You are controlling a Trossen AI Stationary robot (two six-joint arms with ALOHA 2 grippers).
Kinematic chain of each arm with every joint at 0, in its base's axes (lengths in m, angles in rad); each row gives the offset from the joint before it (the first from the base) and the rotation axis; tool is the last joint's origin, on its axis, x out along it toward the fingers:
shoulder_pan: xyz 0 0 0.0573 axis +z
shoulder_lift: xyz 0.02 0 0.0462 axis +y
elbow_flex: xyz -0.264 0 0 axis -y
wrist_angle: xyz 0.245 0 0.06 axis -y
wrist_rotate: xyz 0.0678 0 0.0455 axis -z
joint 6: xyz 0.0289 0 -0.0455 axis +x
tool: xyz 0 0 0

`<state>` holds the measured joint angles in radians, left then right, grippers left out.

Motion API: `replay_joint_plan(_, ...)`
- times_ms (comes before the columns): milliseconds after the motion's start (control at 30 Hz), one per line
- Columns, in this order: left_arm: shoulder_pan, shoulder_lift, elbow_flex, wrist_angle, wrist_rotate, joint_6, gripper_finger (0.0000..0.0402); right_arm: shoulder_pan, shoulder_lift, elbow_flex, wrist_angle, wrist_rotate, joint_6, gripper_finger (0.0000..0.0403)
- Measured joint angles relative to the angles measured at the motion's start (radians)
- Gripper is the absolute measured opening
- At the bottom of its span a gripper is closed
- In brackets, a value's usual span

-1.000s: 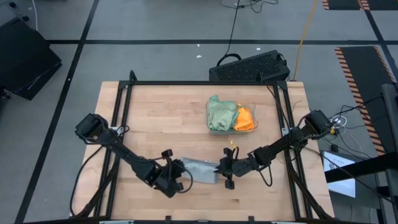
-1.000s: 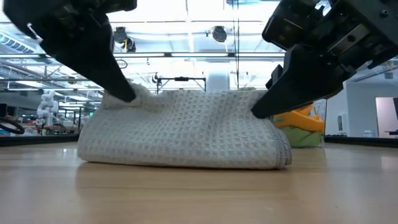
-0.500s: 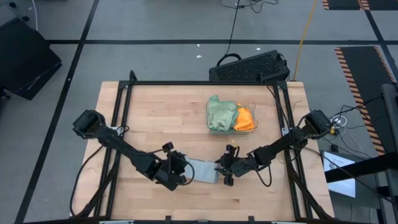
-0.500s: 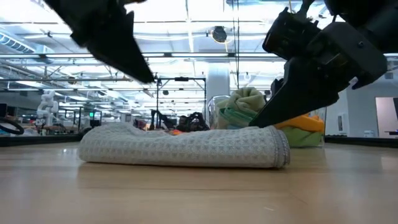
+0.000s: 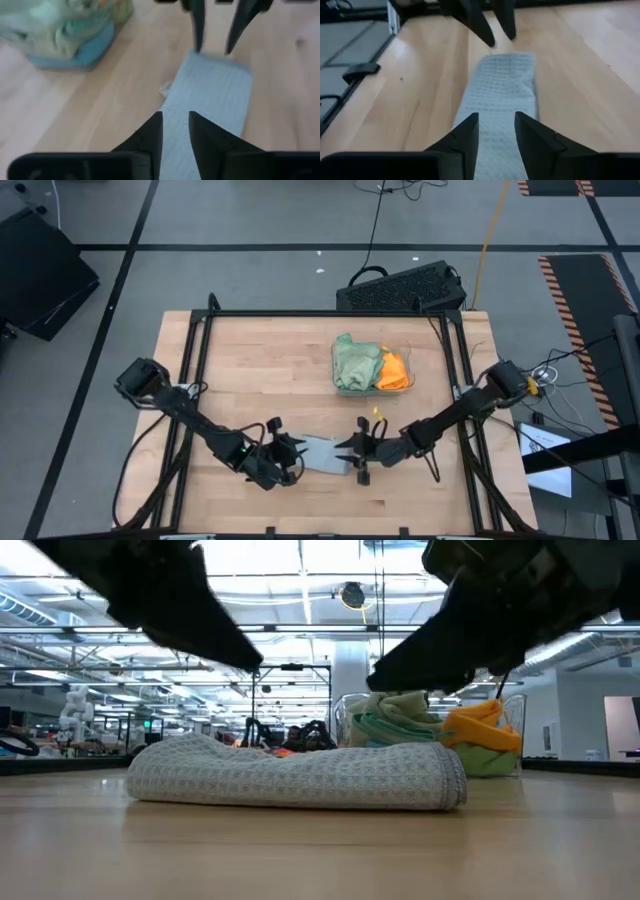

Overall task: Fold microfiber towels
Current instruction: Fold the gray microfiber cloth

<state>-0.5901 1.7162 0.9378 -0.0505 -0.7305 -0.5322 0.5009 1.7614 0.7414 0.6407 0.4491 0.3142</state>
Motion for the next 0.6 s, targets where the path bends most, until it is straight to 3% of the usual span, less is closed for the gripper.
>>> replay_joint_plan(200, 0.016, 0.015, -0.123, 0.136, 0.027, -0.038, 0.0074, -0.001, 0.124, 0.002, 0.152, 0.002, -0.043, 0.0084)
replay_joint_plan(600, 0.047, 0.033, -0.251, 0.185, 0.101, -0.125, 0.0071, -0.017, 0.228, 0.0, 0.137, -0.002, -0.028, 0.0034)
